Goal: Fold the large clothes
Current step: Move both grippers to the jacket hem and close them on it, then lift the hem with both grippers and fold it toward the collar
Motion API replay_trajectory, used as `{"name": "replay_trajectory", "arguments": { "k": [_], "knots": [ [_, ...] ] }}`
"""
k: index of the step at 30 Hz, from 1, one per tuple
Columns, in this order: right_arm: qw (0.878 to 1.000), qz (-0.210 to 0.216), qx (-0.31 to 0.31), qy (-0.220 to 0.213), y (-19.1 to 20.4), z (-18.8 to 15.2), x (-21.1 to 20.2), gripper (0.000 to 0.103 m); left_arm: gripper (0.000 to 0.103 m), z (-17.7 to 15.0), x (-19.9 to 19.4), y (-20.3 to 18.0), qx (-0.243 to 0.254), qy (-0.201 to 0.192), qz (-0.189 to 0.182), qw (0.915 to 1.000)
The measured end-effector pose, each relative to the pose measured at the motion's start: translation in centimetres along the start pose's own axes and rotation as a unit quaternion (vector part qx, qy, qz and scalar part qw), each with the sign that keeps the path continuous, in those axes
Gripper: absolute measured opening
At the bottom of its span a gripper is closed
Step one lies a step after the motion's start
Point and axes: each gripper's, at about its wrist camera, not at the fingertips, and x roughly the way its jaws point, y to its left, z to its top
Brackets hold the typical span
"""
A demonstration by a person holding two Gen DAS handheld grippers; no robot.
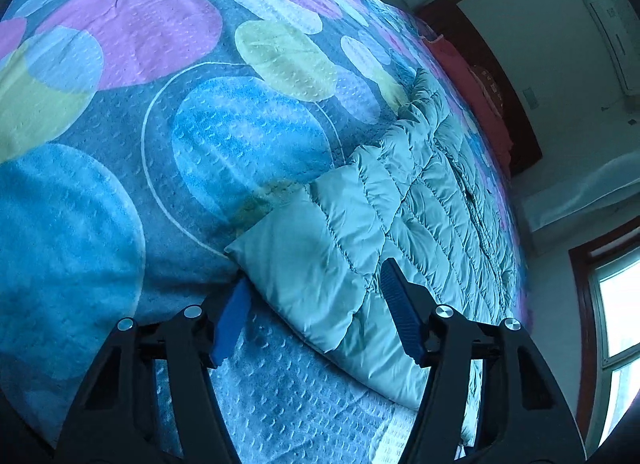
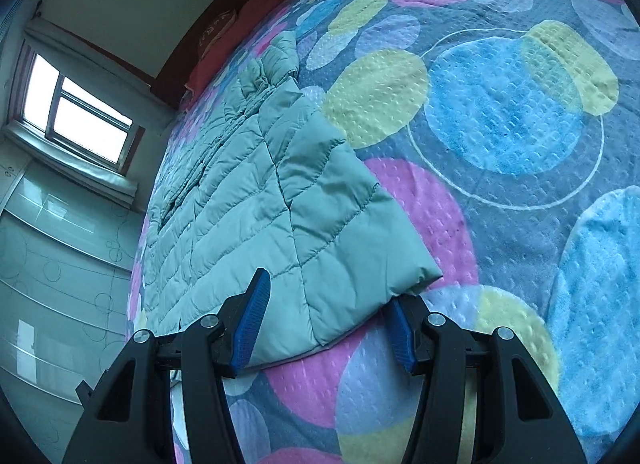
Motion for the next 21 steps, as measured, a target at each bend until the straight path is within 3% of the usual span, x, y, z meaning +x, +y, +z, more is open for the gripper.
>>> {"name": "replay_trajectory", "arguments": {
  "k": [2,4,8,10,21],
  "knots": [
    [1.000,0.003,0.000,-0.003,0.2,0.2,0.4,0.053,0.054,0.1,0.2,-0.1,0.006,-0.004,0.001,1.0000],
    [1.000,0.000,-0.004,-0.003,0.4,0.3,0.8,0.041,0.048,0.3,0.4,-0.1,0.007,-0.005,-0.004,1.0000],
    [1.000,0.008,0.002,0.007,0.2,0.5,1.5,0.012,0.018,0.3,1.5,-0.4,0.013,0.013,-0.035,0.9992],
    [1.000,0.013,0.000,0.004,0.4,0.6,1.4,0.007,0.006,0.2,1.6,-0.6,0.022,0.016,-0.050,0.9984],
    [0.995,0.081,-0.053,-0.040,3.9,0.6,-4.2,0.003,0.002,1.1,-4.4,-3.0,0.068,-0.033,-0.114,0.9907]
  ]
}}
